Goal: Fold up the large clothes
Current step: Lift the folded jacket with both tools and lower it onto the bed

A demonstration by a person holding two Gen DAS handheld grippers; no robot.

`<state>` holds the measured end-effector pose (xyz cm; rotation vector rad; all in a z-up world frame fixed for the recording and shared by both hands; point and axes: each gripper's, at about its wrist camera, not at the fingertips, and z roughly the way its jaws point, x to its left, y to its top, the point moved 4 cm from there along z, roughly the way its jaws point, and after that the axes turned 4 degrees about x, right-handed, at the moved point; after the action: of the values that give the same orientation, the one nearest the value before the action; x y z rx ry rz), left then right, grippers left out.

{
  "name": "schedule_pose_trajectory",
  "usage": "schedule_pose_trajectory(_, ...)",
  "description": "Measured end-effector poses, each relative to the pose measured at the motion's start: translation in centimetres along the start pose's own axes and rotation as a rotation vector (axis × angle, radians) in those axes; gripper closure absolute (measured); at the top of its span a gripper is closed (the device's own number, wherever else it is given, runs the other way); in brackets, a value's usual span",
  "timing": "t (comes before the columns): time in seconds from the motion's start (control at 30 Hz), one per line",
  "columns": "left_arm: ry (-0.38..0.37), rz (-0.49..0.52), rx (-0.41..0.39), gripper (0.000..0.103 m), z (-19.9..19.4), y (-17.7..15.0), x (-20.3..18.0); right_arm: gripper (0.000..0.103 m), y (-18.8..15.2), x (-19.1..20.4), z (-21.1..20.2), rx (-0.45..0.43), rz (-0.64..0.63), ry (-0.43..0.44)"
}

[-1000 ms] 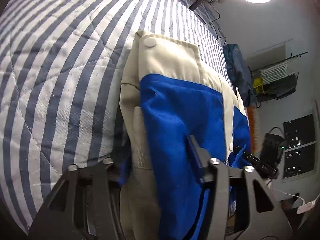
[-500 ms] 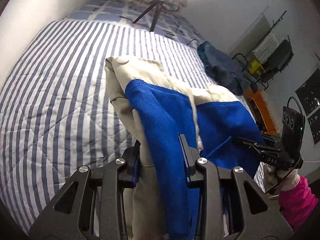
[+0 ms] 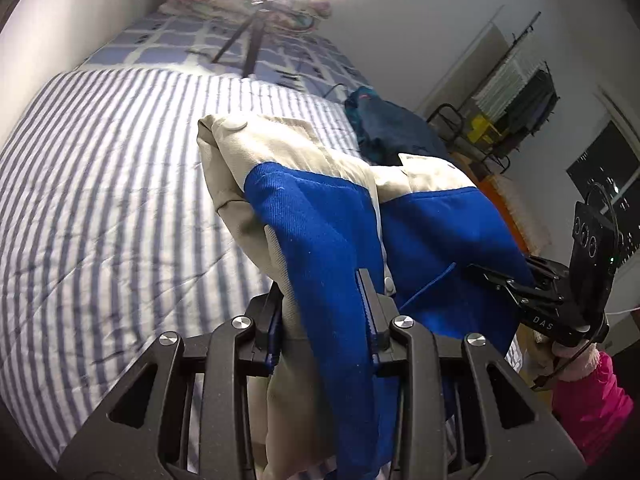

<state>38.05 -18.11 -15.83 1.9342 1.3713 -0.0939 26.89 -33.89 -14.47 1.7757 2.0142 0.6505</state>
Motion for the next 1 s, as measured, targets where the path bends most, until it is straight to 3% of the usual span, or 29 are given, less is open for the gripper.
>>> schedule_pose_trajectory(0.47,-0.112,0.130,-0.066,0.072,5.5,8.1,-8.7,0.082,3.0,-9.8,-5.5,-0.079,-0.009,-0.196)
schedule_pose_trajectory(0.77,-0.140,0.202,-0.113,0.072,10.4,14.2,-13.9,0.082,5.3,-16.3,-7.0,-0.124,-0.005,-0.301)
schedule_pose_trajectory(1.0,-0.155,0.221,-0.145,0.072,14.9,20.1,-17.3,0.083,9.6,-22.1,-7.3,-0.157,-0.025,-0.408)
